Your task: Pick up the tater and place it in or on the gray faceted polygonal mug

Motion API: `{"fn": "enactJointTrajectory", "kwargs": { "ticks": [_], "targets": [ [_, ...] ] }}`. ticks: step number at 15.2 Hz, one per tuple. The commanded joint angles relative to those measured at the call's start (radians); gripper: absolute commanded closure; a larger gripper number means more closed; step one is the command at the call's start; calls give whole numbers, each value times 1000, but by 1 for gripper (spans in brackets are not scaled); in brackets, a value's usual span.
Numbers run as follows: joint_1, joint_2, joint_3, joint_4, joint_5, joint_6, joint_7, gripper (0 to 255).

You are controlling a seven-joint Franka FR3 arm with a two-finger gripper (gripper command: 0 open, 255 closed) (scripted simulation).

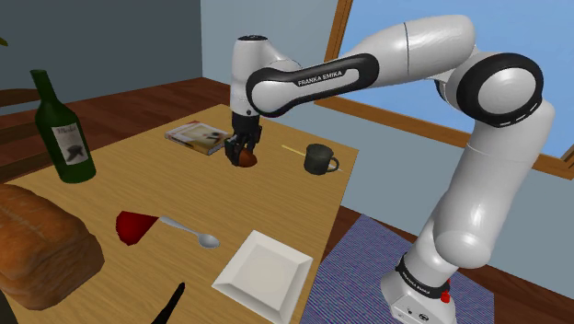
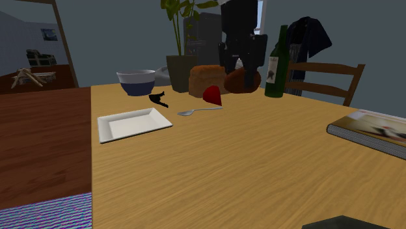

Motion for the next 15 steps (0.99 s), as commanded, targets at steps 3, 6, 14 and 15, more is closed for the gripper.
{"fn": "enactJointTrajectory", "kwargs": {
  "ticks": [3, 6, 14, 15],
  "targets": [
    [0, -13, 2, 38, 7, -50, -7, 255],
    [0, -21, 2, 69, 12, -88, -11, 255],
    [-64, -148, -44, -53, 59, -79, -135, 255],
    [-75, -170, -55, -79, 66, -72, -160, 255]
  ]
}}
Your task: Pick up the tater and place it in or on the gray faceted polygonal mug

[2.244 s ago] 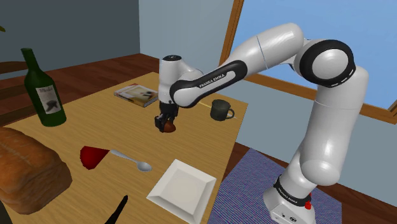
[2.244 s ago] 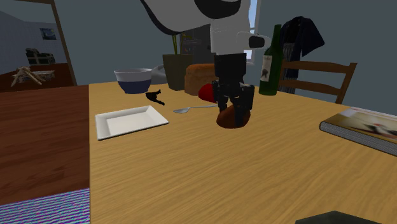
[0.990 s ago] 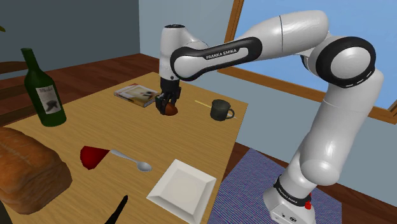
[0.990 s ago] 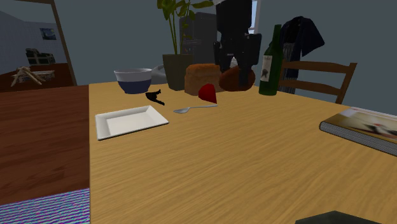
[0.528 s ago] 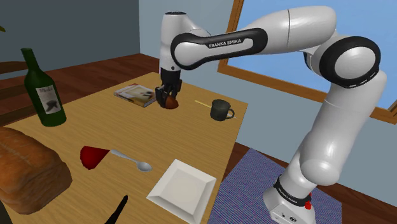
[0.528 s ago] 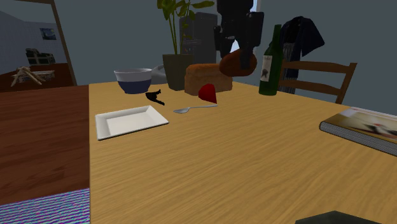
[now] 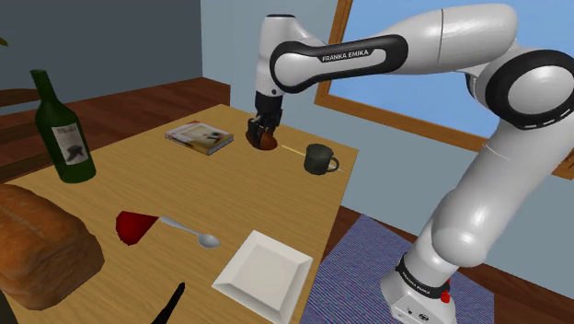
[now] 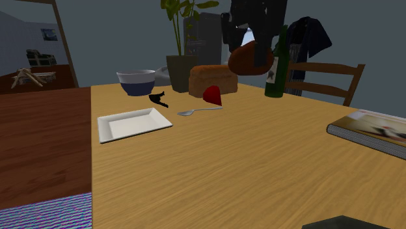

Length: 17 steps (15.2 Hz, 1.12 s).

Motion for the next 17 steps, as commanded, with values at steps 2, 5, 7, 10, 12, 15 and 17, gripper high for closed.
{"fn": "enactJointTrajectory", "kwargs": {
  "ticks": [2, 5, 7, 10, 12, 15, 17],
  "targets": [
    [-33, -58, -35, -73, 18, 21, -75, 255],
    [-64, -112, -74, -135, 31, 34, -149, 255],
    [-84, -143, -101, -170, 36, 41, -198, 255],
    [-113, -183, -145, -215, 39, 49, -273, 255],
    [-132, -205, -175, -239, 39, 53, -322, 255],
    [-162, -231, -221, -267, 35, 58, -396, 255],
    [-182, -243, -252, -279, 32, 61, -445, 255]
  ]
}}
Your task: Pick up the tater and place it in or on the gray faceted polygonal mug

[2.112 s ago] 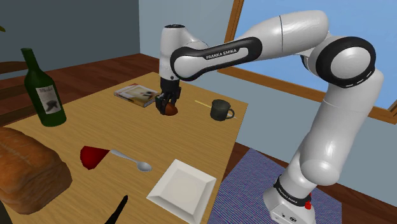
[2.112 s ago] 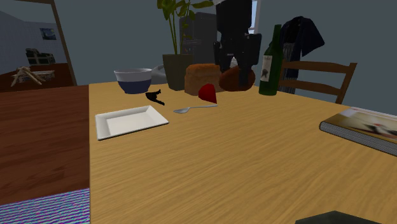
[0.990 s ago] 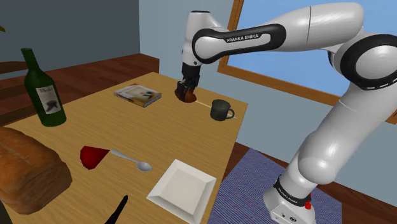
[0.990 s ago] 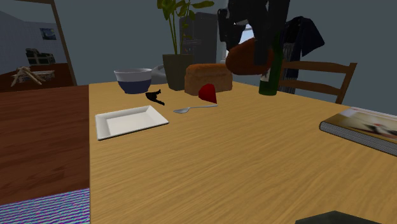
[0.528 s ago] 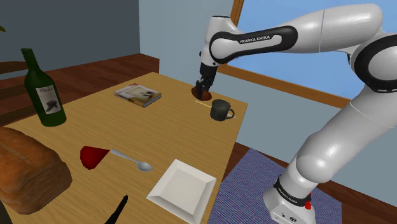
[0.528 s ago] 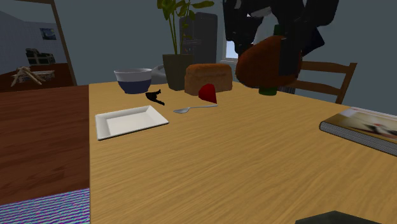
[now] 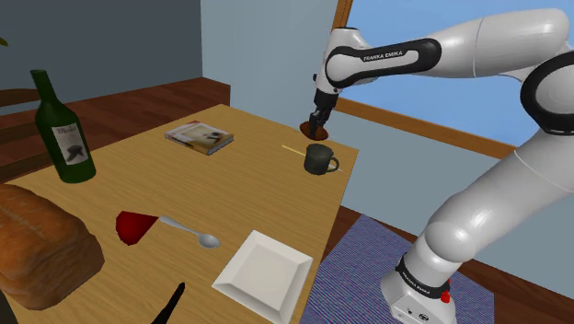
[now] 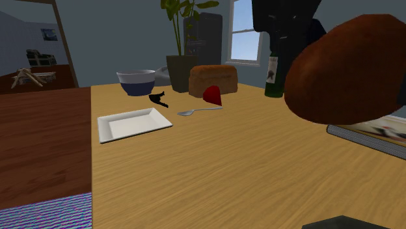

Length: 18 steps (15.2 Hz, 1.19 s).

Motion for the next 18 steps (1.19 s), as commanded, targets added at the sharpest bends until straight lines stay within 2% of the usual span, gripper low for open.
{"fn": "enactJointTrajectory", "kwargs": {
  "ticks": [1, 6, 18],
  "targets": [
    [-20, -16, -32, -24, -4, 10, -51, 255],
    [-68, -23, -108, -31, -15, 15, -169, 255],
    [-69, 26, -112, -148, -16, 180, -166, 255]
  ]
}}
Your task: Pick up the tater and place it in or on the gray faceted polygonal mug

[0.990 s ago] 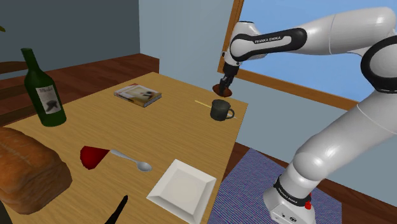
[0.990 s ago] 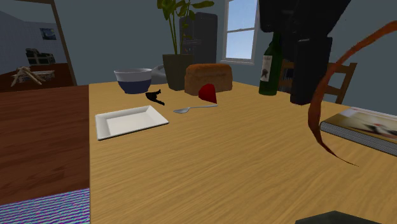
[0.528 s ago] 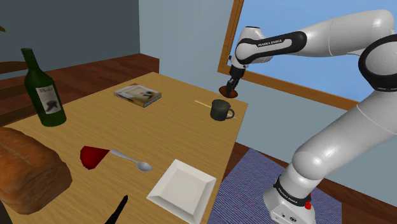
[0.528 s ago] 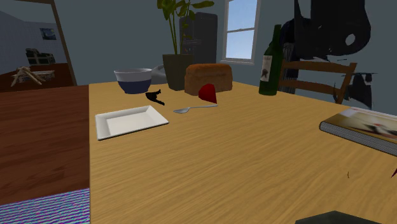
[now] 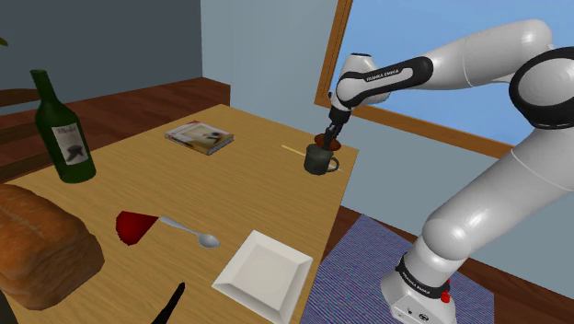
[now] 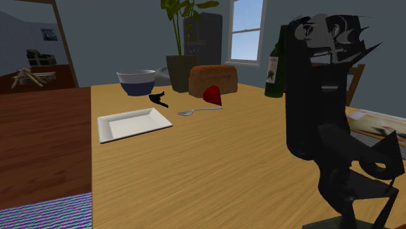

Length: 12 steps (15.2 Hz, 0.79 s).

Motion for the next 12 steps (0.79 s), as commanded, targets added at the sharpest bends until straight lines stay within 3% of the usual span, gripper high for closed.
{"fn": "enactJointTrajectory", "kwargs": {
  "ticks": [1, 9, 10, 12],
  "targets": [
    [0, 10, 0, -21, 0, 32, 2, 255],
    [0, 10, 0, -21, 0, 32, 2, 255],
    [0, 10, 0, -21, 0, 32, 2, 0],
    [0, 10, 0, -21, 0, 32, 2, 0]
  ]
}}
